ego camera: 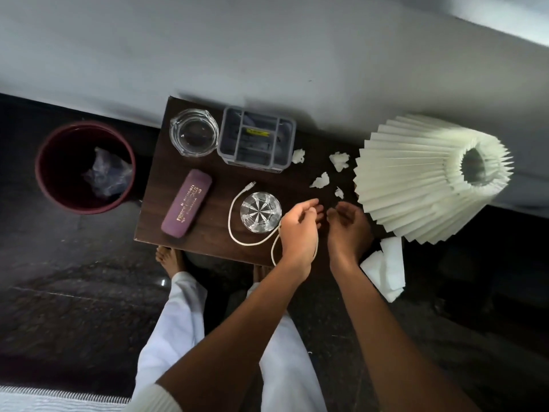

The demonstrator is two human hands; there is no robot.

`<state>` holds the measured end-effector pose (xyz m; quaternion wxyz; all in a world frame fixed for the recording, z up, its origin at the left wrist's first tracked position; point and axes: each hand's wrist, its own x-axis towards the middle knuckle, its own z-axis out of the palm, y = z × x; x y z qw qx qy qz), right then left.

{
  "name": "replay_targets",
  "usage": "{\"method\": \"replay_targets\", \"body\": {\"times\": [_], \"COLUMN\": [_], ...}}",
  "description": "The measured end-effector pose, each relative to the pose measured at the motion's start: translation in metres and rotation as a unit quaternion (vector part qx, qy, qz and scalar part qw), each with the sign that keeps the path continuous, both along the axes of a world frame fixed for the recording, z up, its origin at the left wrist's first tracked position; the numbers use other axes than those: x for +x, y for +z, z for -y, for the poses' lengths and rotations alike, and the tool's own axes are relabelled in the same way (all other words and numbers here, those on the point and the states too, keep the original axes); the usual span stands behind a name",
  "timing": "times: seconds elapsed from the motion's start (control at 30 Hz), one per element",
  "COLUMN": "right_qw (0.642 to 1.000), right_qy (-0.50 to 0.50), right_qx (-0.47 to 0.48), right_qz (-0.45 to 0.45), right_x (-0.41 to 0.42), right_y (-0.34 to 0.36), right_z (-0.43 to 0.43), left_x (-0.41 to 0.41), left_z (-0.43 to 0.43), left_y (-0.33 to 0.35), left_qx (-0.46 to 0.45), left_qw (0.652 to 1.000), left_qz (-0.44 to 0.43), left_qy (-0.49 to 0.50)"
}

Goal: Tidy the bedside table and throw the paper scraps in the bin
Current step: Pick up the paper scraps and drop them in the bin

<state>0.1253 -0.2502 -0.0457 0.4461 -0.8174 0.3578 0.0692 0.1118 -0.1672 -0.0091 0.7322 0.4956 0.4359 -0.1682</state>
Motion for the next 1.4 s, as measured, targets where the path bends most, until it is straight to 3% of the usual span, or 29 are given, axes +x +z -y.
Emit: {"method": "replay_targets", "body": {"times": [0.5,0.7,0.87,1.2,1.4], "right_qw": [0.988,0.997,0.991,0.988,0.987], "right_qy": [0.108,0.077,0.052,0.077,0.112], "right_qx": [-0.106,0.011,0.122,0.113,0.103], "right_qz": [0.025,-0.006,0.011,0.074,0.042], "right_x": [0.029,0.011,-0.011,-0.023,-0.022], "right_y": [-0.041,-0.023,0.015,0.078,0.102], "right_z": [0.000,0.001,-0.006,-0.039,-0.084], "left_x": [-0.012,-0.014,-0.011,-0.024,-0.033], "left_z": [0.008,0.003,-0.005,-0.039,-0.092], "left_y": [-0.016,-0.003,0.008,0.051,0.068], "left_qx": [0.024,0.078,0.053,0.009,0.087], "left_qw": [1.000,0.994,0.996,0.996,0.982], "left_qz": [-0.008,0.029,0.050,0.088,0.170], "left_qy": [-0.016,-0.077,-0.060,-0.009,-0.014]}}
